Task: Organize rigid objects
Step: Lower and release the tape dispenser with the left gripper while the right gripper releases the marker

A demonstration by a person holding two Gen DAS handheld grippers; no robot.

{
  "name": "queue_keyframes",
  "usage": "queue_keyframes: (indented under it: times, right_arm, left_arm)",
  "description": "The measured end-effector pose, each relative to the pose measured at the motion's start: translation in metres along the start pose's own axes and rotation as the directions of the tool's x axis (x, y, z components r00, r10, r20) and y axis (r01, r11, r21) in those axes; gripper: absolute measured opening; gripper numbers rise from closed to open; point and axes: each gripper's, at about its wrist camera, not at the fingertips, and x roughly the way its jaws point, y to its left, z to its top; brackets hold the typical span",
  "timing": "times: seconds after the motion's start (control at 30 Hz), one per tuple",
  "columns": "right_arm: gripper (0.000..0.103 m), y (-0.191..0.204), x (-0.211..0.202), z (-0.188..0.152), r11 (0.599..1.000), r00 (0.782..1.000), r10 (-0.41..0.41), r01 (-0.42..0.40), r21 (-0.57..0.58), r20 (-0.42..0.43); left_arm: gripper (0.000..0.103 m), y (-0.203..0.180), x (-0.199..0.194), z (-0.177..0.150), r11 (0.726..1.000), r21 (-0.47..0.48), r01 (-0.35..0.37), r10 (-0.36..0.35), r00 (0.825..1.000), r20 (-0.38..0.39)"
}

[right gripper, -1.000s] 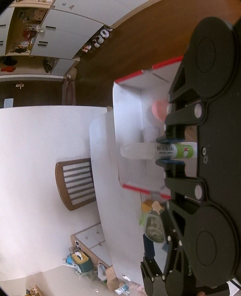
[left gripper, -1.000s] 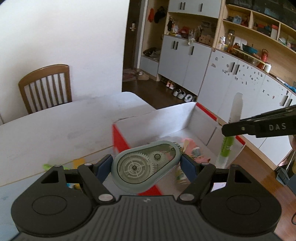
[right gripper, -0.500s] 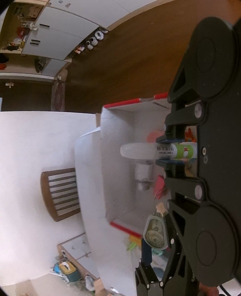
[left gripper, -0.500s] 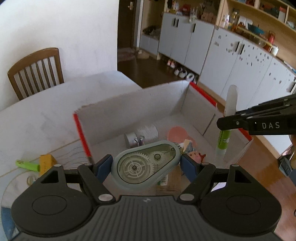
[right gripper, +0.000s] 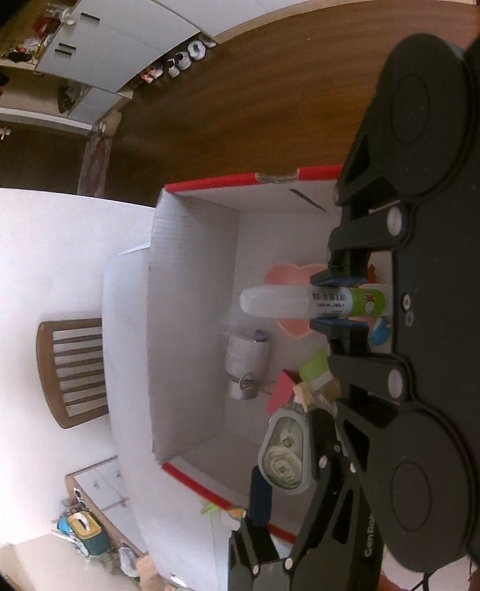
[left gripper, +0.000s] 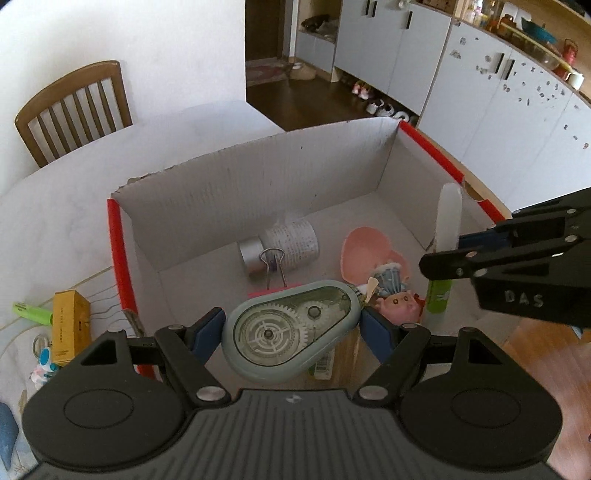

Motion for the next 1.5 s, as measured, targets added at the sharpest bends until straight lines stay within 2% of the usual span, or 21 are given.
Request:
queue_keyframes:
  times: [0.33,0.7,0.8,1.13,1.3,1.5]
  right_arm:
    - [0.016,-0.001,0.023,0.007,1.0,0.999,0.014,-0.015,-0.024,-0.029]
    - [0.017,-0.007,0.035,0.001,1.0,0.997,0.022,-0.021,0.007,-0.072]
    - [0.02,-0.009,0.036,0.001,1.0,0.997,0.025,-0.024,0.016,-0.073]
    - [0.03,-0.016,0.025,-0.002,0.997,0.997,0.053,-0.05,0.051,-0.058]
    - [0.031,-0.02,0.016,-0.006,0.996,0.996,0.072,-0.069,0.06,-0.05]
    - [0.033,-0.023,0.003,-0.007,0.994,0.996,0.085,-0.083,0.068,-0.03]
  left_arm:
    - [0.08,-0.007,0.018,0.002,1.0,0.0,-0.02,0.02,0.999,-0.042]
    - [0.08,-0.011,0.029,0.005,1.0,-0.001,-0.025,0.025,0.996,-0.09]
    - [0.079,-0.009,0.032,0.004,0.999,-0.028,-0.015,0.012,0.994,-0.111]
    - [0.079,-0.011,0.027,0.001,0.999,-0.047,-0.015,0.01,0.994,-0.105]
    - [0.079,-0.015,0.019,0.0,0.999,-0.044,-0.027,0.024,0.996,-0.084]
    - [0.079,-0.018,0.007,-0.002,0.998,-0.06,-0.01,0.007,0.998,-0.059]
